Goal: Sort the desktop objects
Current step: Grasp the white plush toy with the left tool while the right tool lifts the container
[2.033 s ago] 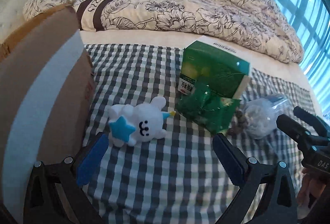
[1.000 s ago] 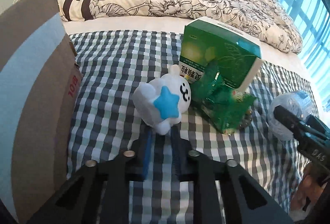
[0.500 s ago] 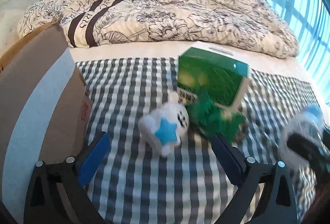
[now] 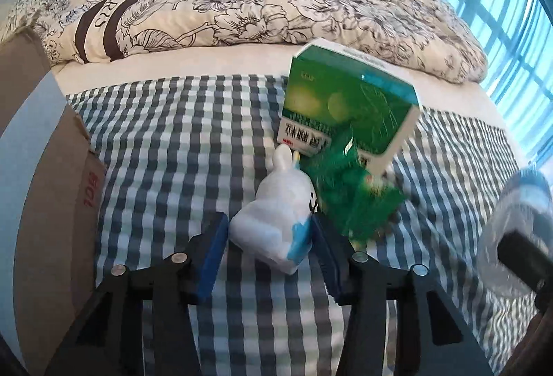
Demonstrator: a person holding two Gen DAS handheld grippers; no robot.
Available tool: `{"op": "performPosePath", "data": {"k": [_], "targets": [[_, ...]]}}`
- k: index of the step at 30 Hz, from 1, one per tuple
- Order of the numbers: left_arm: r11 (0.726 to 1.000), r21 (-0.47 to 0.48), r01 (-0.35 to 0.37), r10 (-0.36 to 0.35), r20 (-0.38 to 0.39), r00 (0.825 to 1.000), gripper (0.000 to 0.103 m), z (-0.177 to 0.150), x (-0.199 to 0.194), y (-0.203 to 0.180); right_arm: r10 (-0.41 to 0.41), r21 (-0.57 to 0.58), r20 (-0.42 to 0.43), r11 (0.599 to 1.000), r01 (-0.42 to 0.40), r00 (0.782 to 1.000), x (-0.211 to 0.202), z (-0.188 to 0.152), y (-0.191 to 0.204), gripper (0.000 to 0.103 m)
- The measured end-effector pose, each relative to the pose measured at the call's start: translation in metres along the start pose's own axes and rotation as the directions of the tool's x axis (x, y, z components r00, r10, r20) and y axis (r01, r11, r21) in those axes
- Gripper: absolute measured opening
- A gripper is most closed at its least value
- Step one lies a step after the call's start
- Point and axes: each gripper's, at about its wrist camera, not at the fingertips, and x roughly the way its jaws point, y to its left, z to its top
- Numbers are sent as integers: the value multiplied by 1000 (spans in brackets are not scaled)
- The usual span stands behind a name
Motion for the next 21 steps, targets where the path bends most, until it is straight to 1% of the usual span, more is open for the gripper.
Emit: {"op": "performPosePath", "data": {"k": [5, 9, 10, 12, 15, 18, 19, 20, 21], "targets": [[1000, 9, -13, 13, 14, 1000, 50, -6, -25, -5, 26, 6, 33, 1000, -27, 999, -18, 3, 7, 91], [1000, 9, -9, 9, 74, 997, 50, -5, -69, -13, 44, 3, 81, 999, -45, 996, -41, 11, 14, 91], [1000, 14, -7, 5, 92, 996, 47, -5, -80, -15, 50, 4, 99, 999, -50, 994, -50, 13, 16, 91], [1000, 17, -10, 8, 117, 993, 34, -2, -101, -20, 56, 3, 128, 998, -57, 990, -64, 17, 20, 91], [1000, 15, -3, 0, 149, 989, 34, 0, -130, -21, 64, 0, 172, 998, -65, 983, -85, 24, 26, 91], [1000, 12, -17, 15, 158, 987, 34, -2, -144, -15, 59, -8, 188, 998, -59, 980, -94, 26, 31, 91], [1000, 10, -20, 18, 162, 987, 42, -4, -145, -13, 62, -3, 189, 998, -63, 980, -96, 24, 32, 91], [999, 4, -34, 33, 155, 987, 70, -8, -144, -11, 66, 1, 189, 998, -68, 980, -97, 22, 32, 91], [999, -7, -49, 49, 147, 988, 84, -14, -139, -9, 71, 5, 186, 997, -73, 980, -98, 19, 33, 91]]}}
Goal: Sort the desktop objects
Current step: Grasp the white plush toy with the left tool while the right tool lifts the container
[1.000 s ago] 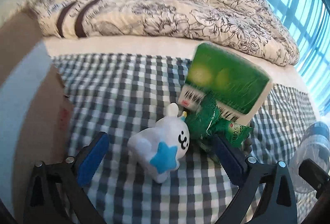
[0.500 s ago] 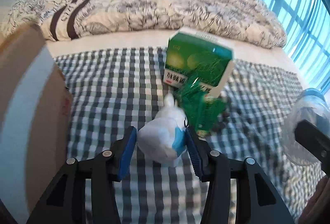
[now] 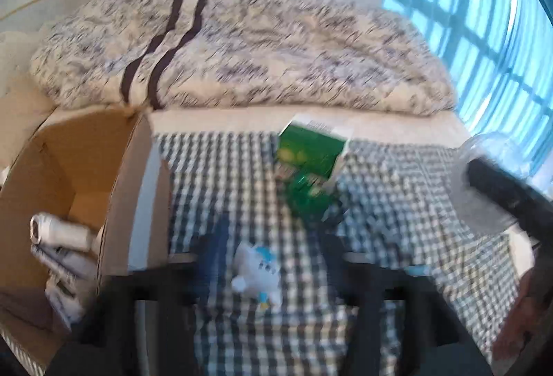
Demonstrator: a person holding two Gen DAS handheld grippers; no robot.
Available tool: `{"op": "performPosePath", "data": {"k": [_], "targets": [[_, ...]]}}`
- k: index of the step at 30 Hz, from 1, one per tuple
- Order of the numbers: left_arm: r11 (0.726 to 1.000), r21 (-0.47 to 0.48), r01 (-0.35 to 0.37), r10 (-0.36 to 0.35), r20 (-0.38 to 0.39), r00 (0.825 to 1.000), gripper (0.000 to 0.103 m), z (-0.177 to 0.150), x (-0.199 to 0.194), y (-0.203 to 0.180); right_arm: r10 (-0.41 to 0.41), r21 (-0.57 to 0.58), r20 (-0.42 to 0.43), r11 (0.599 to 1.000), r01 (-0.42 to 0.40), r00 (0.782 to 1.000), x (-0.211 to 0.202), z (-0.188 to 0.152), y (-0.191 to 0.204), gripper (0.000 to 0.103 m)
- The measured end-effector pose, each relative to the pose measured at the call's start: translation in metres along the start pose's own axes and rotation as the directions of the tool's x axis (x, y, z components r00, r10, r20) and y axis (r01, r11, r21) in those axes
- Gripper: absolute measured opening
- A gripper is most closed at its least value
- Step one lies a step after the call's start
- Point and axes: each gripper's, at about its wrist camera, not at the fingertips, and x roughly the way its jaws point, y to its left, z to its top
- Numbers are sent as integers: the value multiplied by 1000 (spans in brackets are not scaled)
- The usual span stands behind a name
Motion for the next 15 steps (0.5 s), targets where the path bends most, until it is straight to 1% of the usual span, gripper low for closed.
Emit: {"op": "performPosePath", "data": {"k": [1, 3, 4, 5, 6, 8, 9, 10, 11, 12, 13, 14, 15], "targets": [[1000, -8, -11, 11, 14, 1000, 96, -6, 1, 1, 2, 0, -4, 1000, -2, 1000, 0, -2, 1, 91], [999, -20, -46, 47, 52, 998, 99, -16, 6, 3, -3, -8, -17, 1000, 3, 1000, 0, -7, 3, 91], [997, -15, -75, 76, 43, 996, 103, -17, 13, 2, -5, -12, -24, 1000, 5, 1000, -1, -9, 4, 91], [992, 3, -130, 130, 44, 991, 103, -18, 19, -2, -5, -17, -30, 1000, 5, 1000, -1, -10, 5, 91], [980, 33, -194, 193, 44, 980, 103, -19, 27, -11, -7, -23, -32, 1000, 7, 999, -2, -10, 6, 91], [967, 66, -247, 246, 23, 969, 103, -21, 39, -22, -16, -31, -30, 999, 15, 999, -4, -9, 5, 91], [976, 69, -209, 209, -3, 978, 103, -23, 47, -25, -20, -31, -28, 999, 19, 999, -5, -8, 3, 91], [988, 50, -147, 149, -36, 988, 103, -28, 53, -25, -23, -28, -27, 999, 22, 999, -5, -7, 2, 91], [993, 26, -118, 119, -54, 991, 103, -32, 59, -25, -25, -26, -27, 999, 24, 999, -5, -6, 1, 91], [993, 13, -120, 121, -49, 992, 103, -38, 63, -25, -28, -27, -28, 999, 28, 999, -4, -6, 0, 91], [990, 21, -139, 140, -44, 989, 103, -42, 70, -26, -31, -30, -30, 999, 30, 999, -2, -5, -1, 91], [989, 31, -146, 147, -59, 987, 103, -46, 80, -26, -35, -35, -36, 999, 34, 999, 0, -5, -2, 91], [992, 27, -125, 127, -88, 988, 103, -47, 92, -23, -38, -40, -44, 999, 36, 998, 3, -6, -1, 91]]}}
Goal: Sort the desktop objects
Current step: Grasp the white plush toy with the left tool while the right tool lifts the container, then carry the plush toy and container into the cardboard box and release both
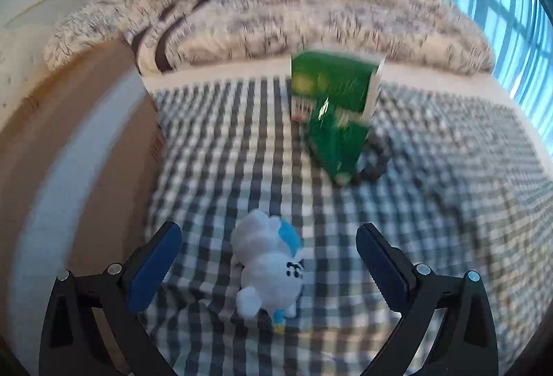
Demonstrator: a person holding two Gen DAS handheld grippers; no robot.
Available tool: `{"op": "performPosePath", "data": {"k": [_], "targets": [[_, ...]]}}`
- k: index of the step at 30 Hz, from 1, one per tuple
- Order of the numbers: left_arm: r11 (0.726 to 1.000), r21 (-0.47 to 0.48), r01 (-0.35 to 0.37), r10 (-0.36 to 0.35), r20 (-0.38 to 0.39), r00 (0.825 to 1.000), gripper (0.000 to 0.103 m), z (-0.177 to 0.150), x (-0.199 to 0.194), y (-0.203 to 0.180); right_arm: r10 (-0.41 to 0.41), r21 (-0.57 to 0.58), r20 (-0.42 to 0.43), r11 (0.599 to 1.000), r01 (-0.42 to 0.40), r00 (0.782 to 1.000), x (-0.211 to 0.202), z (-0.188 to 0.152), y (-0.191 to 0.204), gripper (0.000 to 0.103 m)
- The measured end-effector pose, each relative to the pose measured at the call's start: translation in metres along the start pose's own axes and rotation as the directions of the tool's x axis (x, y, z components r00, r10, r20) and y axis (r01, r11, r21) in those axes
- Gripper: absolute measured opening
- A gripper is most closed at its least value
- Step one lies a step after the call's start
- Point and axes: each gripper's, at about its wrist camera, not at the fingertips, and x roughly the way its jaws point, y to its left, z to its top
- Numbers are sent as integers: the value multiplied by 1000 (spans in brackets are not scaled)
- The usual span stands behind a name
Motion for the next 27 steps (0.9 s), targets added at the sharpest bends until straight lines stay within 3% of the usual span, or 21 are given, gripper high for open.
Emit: {"op": "performPosePath", "data": {"k": [1, 2, 3, 5, 7, 10, 14, 17, 21, 27], "targets": [[999, -16, 37, -37, -32, 999, 100, -1, 11, 4, 0, -2, -8, 1000, 0, 1000, 2, -1, 0, 91], [993, -60, 100, -104, -74, 992, 69, -1, 26, 12, 2, -5, -17, 1000, -2, 1000, 4, -2, 1, 91], [988, -90, 123, -133, -114, 985, 52, -2, 35, 15, 6, -13, -23, 1000, -6, 1000, 6, -3, 3, 91], [984, -109, 141, -154, -119, 981, 53, -1, 37, 18, 1, -29, -22, 1000, -2, 1000, 6, -2, 6, 91], [985, -59, 161, -167, -113, 979, 53, 0, 28, 9, 3, -22, -18, 1000, -3, 1000, 5, -1, 6, 91], [990, 12, 138, -138, -35, 990, 52, 5, -7, -3, 26, -11, -7, 1000, -26, 1000, 2, 3, 12, 91], [990, 11, 144, -144, 64, 987, 52, 26, -62, 1, 52, -28, 26, 998, -51, 998, -9, 13, 26, 91], [992, -9, 127, -124, 138, 983, 51, 38, -109, 21, 86, -40, 67, 996, -84, 994, -21, 27, 41, 91], [997, -48, 59, -47, 228, 973, 51, 49, -166, 64, 154, -67, 111, 987, -147, 982, -34, 48, 70, 91], [989, -146, -12, 53, 277, 959, 51, 58, -214, 142, 266, -149, 120, 957, -247, 957, -31, 73, 137, 91]]}}
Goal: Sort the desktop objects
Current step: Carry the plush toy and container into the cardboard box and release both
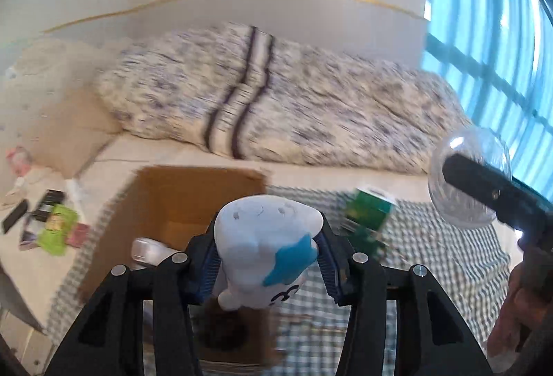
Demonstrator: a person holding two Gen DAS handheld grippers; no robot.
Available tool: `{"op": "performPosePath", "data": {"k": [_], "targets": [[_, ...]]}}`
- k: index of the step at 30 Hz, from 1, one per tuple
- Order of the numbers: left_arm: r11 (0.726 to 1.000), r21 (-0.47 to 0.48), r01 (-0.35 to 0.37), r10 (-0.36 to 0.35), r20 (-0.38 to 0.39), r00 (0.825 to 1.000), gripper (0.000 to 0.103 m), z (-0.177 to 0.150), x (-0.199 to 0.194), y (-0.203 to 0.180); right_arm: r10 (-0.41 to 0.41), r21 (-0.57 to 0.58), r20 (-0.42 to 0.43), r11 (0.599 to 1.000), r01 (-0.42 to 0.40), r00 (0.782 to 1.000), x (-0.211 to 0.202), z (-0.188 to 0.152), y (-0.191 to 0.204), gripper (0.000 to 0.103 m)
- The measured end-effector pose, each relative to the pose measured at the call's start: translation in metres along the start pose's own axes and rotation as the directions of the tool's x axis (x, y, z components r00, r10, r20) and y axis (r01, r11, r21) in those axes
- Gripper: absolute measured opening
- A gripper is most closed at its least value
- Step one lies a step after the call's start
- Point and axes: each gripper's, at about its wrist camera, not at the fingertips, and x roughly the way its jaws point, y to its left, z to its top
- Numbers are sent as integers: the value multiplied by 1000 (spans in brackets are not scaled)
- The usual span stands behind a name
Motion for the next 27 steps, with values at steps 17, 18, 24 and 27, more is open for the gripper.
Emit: {"op": "performPosePath", "data": {"k": [17, 18, 24, 27], "targets": [[984, -156, -85, 68, -108, 992, 56, -23, 33, 135, 155, -97, -202, 979, -177, 967, 132, -17, 98, 91], [982, -159, -98, 79, -122, 989, 62, -26, 40, 138, 162, -94, -215, 978, -186, 963, 140, -19, 98, 92], [983, -154, -96, 84, -85, 993, 100, -30, 46, 143, 165, -78, -216, 980, -185, 962, 151, -18, 94, 92], [987, -138, -87, 78, -67, 995, 103, -29, 43, 140, 183, -33, -161, 981, -190, 970, 145, -11, 85, 93]]}}
